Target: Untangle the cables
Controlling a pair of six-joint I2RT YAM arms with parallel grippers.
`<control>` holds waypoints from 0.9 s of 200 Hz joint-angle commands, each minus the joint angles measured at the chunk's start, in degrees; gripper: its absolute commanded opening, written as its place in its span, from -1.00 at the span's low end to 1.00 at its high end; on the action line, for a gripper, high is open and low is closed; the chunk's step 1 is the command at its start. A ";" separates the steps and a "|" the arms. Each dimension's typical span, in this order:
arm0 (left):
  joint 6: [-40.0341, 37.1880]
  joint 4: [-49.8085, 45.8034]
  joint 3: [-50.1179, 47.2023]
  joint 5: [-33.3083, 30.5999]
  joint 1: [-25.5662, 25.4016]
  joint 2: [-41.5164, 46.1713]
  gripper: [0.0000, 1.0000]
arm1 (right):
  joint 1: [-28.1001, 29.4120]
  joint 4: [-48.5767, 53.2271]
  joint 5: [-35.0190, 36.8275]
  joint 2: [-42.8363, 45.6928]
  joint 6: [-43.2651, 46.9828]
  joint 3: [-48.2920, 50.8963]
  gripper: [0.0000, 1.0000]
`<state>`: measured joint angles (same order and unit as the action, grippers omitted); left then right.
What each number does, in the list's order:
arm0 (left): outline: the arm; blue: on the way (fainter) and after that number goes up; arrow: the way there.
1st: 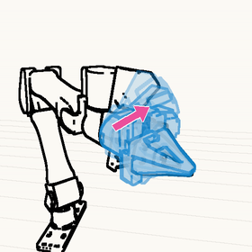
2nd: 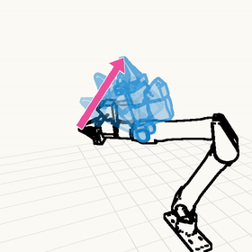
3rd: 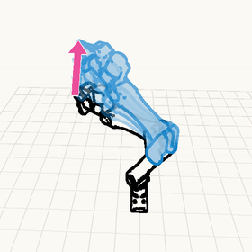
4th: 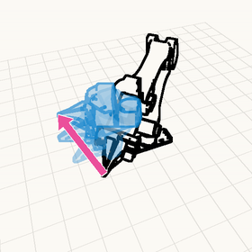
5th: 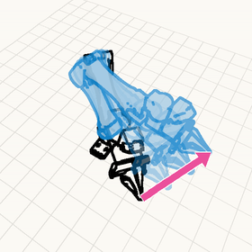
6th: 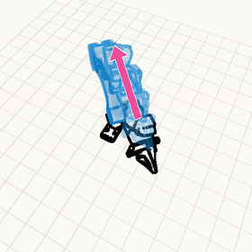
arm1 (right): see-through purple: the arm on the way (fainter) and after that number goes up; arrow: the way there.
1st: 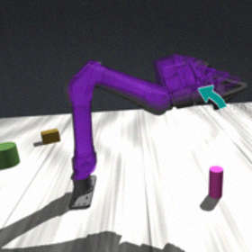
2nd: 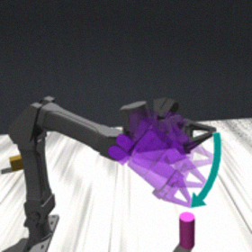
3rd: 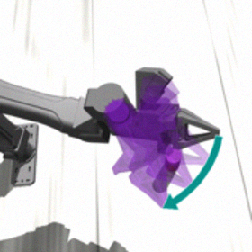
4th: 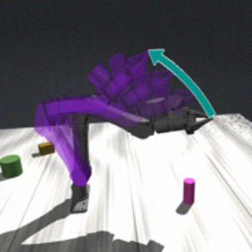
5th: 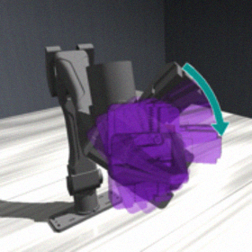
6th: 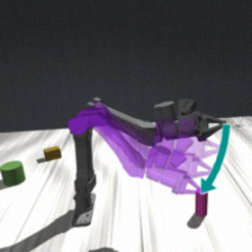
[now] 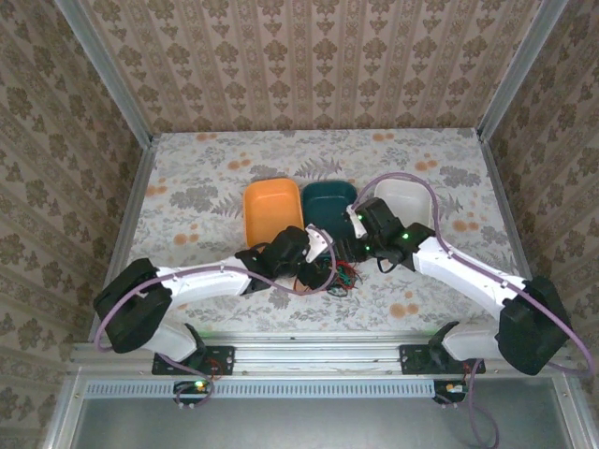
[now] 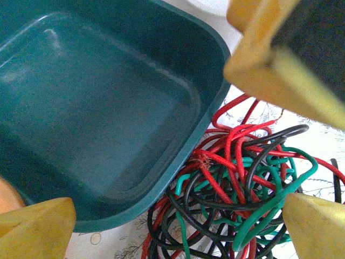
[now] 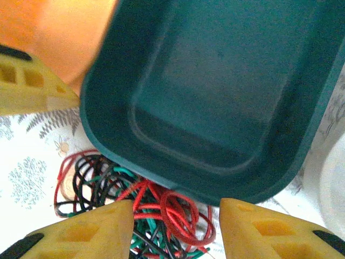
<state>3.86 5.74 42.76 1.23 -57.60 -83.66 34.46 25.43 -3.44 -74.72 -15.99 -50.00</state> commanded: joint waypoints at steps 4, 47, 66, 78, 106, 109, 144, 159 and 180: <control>-0.88 0.29 2.80 3.52 0.64 -0.99 1.00 | 0.35 2.89 -1.47 -2.45 -2.24 0.69 -0.07; -0.80 0.86 3.97 6.37 0.97 -4.04 0.99 | 0.35 1.69 -1.69 -6.23 -1.75 0.46 -0.12; -1.55 0.54 4.58 7.37 0.96 -5.17 0.95 | 0.35 2.05 -2.69 -7.18 -1.51 0.08 -0.37; -2.13 0.05 5.23 8.26 1.00 -6.08 0.90 | 0.35 2.71 -3.14 -7.14 -1.47 0.08 -0.62; -2.49 0.30 6.34 10.02 0.98 -8.56 0.79 | 0.35 3.82 -3.04 -3.58 -0.96 0.25 -0.83; -2.46 0.47 6.40 10.21 1.00 -8.92 0.77 | 0.35 3.83 -2.92 -2.99 -0.91 0.25 -0.84; -3.10 0.64 7.75 11.15 1.00 -12.01 0.49 | 0.28 4.87 -0.37 2.57 -1.40 -2.03 -0.93; -3.28 0.64 8.25 11.54 1.00 -12.96 0.38 | 0.26 4.78 -0.82 4.67 -1.92 -3.03 -0.94; -3.52 0.49 8.51 11.54 1.05 -14.17 0.17 | 0.18 4.93 -0.71 7.11 -2.55 -4.65 -0.95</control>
<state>1.74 8.01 50.41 10.79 -56.47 -95.33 34.30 30.59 -4.16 -71.07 -17.02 -50.65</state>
